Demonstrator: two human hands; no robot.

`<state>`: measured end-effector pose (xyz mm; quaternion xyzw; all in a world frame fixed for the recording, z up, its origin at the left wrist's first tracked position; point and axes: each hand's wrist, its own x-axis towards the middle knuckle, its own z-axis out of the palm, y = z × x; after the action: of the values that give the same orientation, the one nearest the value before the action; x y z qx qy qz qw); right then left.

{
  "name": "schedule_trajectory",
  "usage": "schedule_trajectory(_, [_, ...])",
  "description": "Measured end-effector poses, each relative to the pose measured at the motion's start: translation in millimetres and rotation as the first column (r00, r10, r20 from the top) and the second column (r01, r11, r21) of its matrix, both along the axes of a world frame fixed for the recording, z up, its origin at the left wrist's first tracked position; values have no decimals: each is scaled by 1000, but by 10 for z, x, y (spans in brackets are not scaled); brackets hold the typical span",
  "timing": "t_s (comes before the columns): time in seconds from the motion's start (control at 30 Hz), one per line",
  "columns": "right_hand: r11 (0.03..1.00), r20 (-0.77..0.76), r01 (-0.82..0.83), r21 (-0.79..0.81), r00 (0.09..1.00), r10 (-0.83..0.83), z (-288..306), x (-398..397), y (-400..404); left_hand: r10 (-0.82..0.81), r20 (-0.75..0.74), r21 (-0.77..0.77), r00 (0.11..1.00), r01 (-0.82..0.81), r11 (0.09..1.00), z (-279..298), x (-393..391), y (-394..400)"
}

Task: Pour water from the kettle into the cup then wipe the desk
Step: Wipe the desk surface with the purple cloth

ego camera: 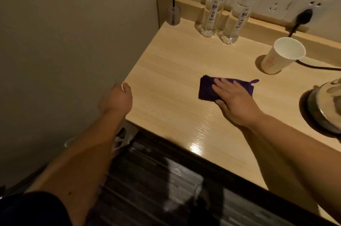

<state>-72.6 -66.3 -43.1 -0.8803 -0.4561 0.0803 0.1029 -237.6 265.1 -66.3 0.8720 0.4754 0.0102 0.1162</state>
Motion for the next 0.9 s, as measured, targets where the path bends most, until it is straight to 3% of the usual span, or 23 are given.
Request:
schedule_trajectory(0.17, [1000, -107, 6, -23, 994, -9, 7, -1144, -621, -53, 5, 0, 999, 53, 999, 113, -34, -109])
schedule_trajectory(0.3, [999, -136, 25, -22, 990, -28, -3, -1661, -894, -269, -82, -24, 960, 268, 963, 139, -4, -500])
schedule_trajectory(0.43, [982, -375, 180, 54, 915, -147, 206, -1947, -995, -334, -117, -16, 935, 334, 942, 73, -9, -689])
schedule_trajectory(0.5, [906, -595, 406, 121, 760, -261, 483, -1958, -1012, -321, -131, 6, 938, 324, 946, 67, -19, -678])
schedule_trajectory(0.53, [806, -757, 579, 123, 580, -302, 674, -1909, -1004, -320, -136, 16, 938, 325, 946, 67, -17, -678])
schedule_trajectory(0.6, [458, -978, 888, 37, 126, -167, 971, -1683, -1036, -321, -135, 29, 937, 328, 944, 61, 2, -689])
schedule_trajectory(0.63, [281, -998, 959, -41, -23, -67, 1071, -1527, -1058, -318, -134, 32, 939, 325, 945, 60, -2, -689])
schedule_trajectory(0.67, [163, -997, 983, -81, -79, -19, 1143, -1360, -1078, -314, -131, 33, 940, 320, 947, 56, -14, -683])
schedule_trajectory(0.73, [70, -998, 997, -43, -39, -55, 1217, -953, -1070, -307, -122, 34, 944, 313, 949, 45, -8, -665])
schedule_trajectory(0.8, [123, -966, 986, 111, 136, -220, 1152, -528, -986, -305, -120, 41, 945, 312, 949, 33, 2, -658])
schedule_trajectory(0.83, [231, -882, 948, 219, 293, -368, 1067, -304, -927, -304, -118, 44, 945, 311, 949, 32, 10, -658])
schedule_trajectory(0.9, [588, -495, 734, 339, 671, -552, 802, 96, -801, -301, -113, 52, 947, 308, 950, 26, 15, -648])
